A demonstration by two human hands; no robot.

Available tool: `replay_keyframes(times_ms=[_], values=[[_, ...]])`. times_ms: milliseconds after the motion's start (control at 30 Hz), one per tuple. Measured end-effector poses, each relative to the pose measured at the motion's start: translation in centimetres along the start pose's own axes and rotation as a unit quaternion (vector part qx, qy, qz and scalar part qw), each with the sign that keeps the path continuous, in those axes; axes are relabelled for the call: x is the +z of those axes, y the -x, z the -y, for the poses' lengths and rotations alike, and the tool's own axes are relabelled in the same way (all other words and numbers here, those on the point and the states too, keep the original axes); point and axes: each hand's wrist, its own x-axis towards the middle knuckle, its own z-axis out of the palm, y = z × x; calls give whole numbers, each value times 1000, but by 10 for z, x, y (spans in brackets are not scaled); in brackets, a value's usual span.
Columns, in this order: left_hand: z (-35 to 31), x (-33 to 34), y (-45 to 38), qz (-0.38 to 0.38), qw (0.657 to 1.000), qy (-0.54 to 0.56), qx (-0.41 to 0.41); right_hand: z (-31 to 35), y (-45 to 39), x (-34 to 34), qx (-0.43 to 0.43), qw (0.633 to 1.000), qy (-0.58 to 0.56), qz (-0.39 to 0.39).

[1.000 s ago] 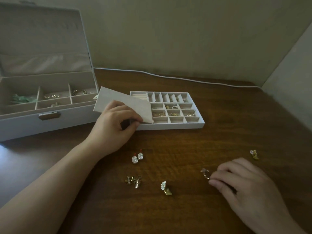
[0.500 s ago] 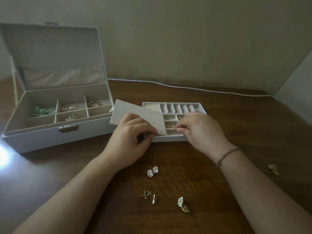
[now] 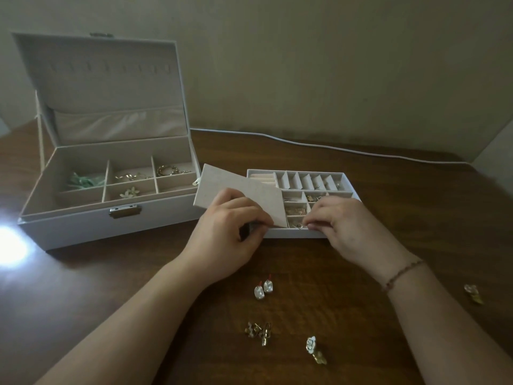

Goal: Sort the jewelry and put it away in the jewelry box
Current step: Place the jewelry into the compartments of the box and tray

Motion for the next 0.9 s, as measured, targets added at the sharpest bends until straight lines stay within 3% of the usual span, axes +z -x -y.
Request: replay_keyframes(times_ms=[433, 900], values=[[-1, 0, 0, 1, 1000, -3, -1, -10, 8, 8, 0, 996, -55, -69], [-3, -1, 0, -3, 1000, -14, 3, -4, 10, 14, -12, 998, 39, 57]])
